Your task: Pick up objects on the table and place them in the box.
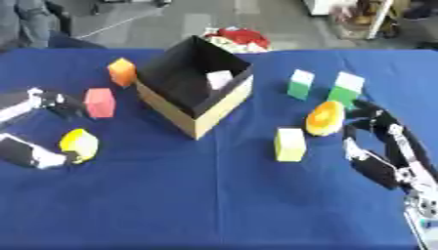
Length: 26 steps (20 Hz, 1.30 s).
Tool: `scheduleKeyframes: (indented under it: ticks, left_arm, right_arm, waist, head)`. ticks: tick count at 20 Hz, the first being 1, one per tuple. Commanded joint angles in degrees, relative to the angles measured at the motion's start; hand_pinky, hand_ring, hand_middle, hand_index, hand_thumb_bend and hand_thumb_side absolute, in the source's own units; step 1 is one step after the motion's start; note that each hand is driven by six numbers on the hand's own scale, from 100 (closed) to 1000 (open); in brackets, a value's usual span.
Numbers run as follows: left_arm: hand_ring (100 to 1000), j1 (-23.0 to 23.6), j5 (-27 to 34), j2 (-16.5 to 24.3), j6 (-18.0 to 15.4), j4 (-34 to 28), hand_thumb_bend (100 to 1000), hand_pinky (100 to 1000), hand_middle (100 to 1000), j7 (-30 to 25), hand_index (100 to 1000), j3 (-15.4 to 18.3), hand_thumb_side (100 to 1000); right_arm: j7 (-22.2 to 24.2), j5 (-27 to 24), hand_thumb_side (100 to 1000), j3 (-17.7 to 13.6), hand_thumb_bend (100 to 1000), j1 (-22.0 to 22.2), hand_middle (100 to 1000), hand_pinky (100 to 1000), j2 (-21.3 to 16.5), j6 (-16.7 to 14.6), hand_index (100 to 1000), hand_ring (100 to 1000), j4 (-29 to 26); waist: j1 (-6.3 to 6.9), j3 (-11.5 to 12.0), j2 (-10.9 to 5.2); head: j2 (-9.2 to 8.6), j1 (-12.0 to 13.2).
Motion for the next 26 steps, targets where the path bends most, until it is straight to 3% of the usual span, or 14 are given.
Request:
scheduleKeyframes:
  ticks: [1,9,12,18,26]
  left_arm:
    - [683,-0.22,0.95,0.79,0.39,-1.24,494,785,688,0.35,859,1.14,230]
    - [684,0.35,0.89,-0.3,0.94,-1.0,490,785,689,0.78,859,1.61,228]
    - [691,-0.77,-2.53,-0.29,1.44,0.46,497,784,698,-0.09,861,1.54,209]
    - [701,-6.57,-12.74,-2.18,2.64,10.21,506,785,712,-4.27,863,-0.63,192]
    - [711,-14.07,-23.34,-7.05,-0.63,22.82,509,795,731,-8.71,872,-2.67,172]
  right_arm:
    - [0.07,0.33,182,-0.16,100,-0.61,707,817,-1.07,-0.1,901,666,-1.15]
    - [-0.03,0.28,183,-0.19,100,-0.62,706,817,-1.01,-0.08,901,665,-1.06]
    - [0.13,0.26,184,-0.05,100,-0.63,706,817,-1.02,-0.13,901,665,-1.0]
    - [0.34,0.03,185,0.13,100,-0.54,706,817,-0.83,-0.17,901,665,-0.83]
    - [0.65,-0.19,182,0.33,100,-0.59,706,817,-0.73,-0.2,901,665,-0.75]
  waist:
    - [0.54,0.04,-1.43]
    - [0.46,0.01,-1.33]
    - [0.41,0.05,-1.39]
    - [0.16,-0.1,-1.61]
    - [-0.23,-0.25,-1.56]
  head:
    - [0.23,-0.36]
    - [0.23,-0.32]
    - [0.23,-0.18]
    - [0.23,-0.23]
    - [0.23,-0.13]
